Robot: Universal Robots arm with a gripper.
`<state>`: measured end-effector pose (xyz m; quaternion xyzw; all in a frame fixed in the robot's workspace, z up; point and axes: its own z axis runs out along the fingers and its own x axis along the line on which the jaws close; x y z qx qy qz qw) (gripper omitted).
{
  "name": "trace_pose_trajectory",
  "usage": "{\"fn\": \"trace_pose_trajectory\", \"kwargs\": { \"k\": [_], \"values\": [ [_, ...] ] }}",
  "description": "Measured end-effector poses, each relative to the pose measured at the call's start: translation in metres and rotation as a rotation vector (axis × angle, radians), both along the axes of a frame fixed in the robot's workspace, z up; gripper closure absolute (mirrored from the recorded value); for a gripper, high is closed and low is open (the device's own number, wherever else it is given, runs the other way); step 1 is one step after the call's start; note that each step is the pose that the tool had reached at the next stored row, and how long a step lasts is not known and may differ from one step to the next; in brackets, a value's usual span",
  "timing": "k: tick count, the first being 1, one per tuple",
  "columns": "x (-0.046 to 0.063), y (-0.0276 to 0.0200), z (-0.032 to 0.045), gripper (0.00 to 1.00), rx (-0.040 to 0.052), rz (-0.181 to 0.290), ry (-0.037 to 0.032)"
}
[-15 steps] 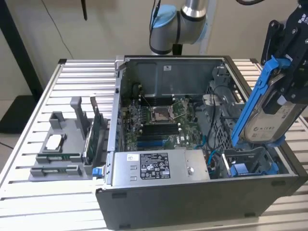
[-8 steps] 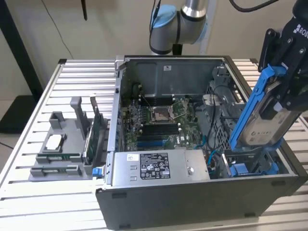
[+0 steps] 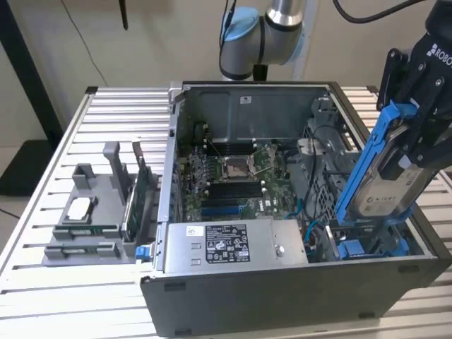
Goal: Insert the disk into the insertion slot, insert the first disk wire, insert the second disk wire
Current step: 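Insert the disk into the insertion slot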
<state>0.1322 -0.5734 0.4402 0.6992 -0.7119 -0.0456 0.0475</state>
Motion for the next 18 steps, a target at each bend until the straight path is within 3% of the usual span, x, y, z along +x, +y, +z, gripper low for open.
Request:
{"fn": "trace_pose_trajectory", "kwargs": {
  "k": [9,18],
  "values": [
    [0.000,0.0011,-0.0028,0.67,0.0033,0.000,0.0000],
    [0.002,0.0018,-0.0133,0.67,0.0065,0.000,0.0000]
  ]
}}
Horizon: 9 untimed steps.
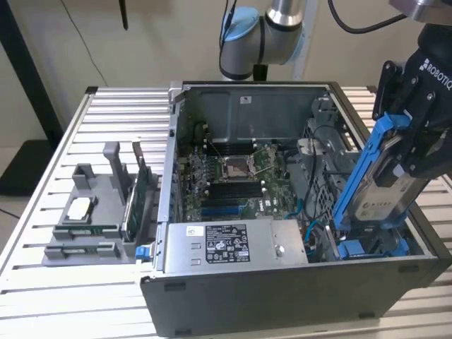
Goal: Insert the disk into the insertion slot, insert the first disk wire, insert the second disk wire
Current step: 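Insert the disk into the insertion slot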
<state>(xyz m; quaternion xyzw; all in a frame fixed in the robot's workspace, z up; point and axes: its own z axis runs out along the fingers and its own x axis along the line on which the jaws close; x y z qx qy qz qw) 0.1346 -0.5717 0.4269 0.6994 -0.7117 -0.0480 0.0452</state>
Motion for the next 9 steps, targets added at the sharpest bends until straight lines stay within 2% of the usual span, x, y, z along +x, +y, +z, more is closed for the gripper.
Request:
{"fn": "trace_pose_trajectory", "kwargs": {
  "k": [9],
  "values": [
    [0.004,-0.0003,-0.0146,0.67,0.0000,0.000,0.0000]
  ]
}}
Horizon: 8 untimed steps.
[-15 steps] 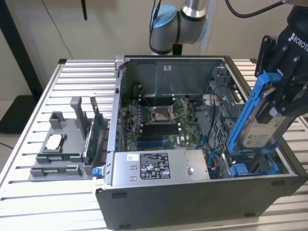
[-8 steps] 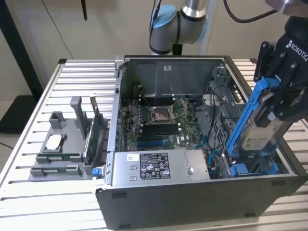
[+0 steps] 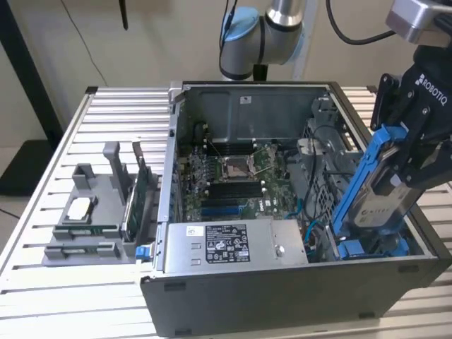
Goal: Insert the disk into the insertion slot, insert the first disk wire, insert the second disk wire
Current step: 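Insert the disk into the insertion slot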
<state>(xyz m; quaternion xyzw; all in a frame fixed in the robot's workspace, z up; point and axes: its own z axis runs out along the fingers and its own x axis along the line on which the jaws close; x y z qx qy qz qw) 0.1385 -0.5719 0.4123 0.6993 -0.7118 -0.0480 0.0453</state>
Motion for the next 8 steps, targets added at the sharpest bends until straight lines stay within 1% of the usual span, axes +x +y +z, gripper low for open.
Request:
{"fn": "trace_pose_trajectory", "kwargs": {
  "k": [5,8],
  "values": [
    [0.0001,-0.0017,-0.0058,0.67,0.0001,0.000,0.0000],
    [0.0001,-0.0021,-0.0107,0.67,0.0000,-0.001,0.0000]
  ]
}}
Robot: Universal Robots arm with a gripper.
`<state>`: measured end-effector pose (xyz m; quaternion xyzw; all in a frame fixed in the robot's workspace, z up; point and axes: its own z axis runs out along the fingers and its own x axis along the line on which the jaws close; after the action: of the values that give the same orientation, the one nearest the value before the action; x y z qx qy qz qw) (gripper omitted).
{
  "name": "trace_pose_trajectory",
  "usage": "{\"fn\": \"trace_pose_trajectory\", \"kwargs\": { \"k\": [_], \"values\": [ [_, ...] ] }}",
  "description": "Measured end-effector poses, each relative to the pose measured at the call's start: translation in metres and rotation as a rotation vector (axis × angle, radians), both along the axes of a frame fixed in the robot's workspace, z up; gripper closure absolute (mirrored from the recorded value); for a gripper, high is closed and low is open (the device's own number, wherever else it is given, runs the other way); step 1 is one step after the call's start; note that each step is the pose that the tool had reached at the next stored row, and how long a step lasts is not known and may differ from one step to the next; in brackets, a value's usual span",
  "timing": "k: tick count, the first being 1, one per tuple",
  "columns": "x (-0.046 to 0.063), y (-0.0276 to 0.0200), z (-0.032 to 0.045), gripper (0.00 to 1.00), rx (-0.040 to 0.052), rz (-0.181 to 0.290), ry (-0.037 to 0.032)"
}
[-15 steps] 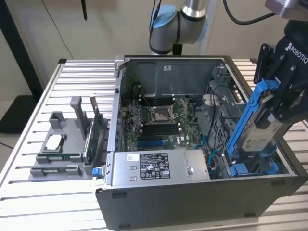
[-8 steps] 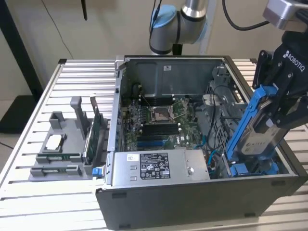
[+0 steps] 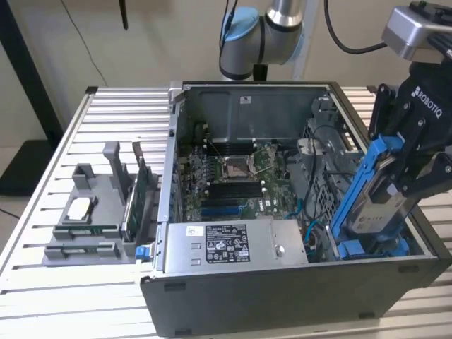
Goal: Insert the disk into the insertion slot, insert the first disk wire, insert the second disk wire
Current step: 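Insert the disk into the insertion slot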
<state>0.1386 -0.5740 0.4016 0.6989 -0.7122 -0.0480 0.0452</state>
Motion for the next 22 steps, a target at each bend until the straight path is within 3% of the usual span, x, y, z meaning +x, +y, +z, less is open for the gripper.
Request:
{"fn": "trace_pose_trajectory", "kwargs": {
  "k": [10,18,19,22],
  "values": [
    [-0.001,0.0000,-0.0180,0.67,0.0001,-0.001,-0.0009],
    [-0.001,0.0000,-0.0195,0.66,-0.0001,-0.001,-0.0006],
    [-0.001,0.0000,-0.0195,0.59,-0.0001,-0.001,0.0001],
    [-0.001,0.0000,-0.0178,0.59,0.0004,-0.001,0.0077]
  ]
}}
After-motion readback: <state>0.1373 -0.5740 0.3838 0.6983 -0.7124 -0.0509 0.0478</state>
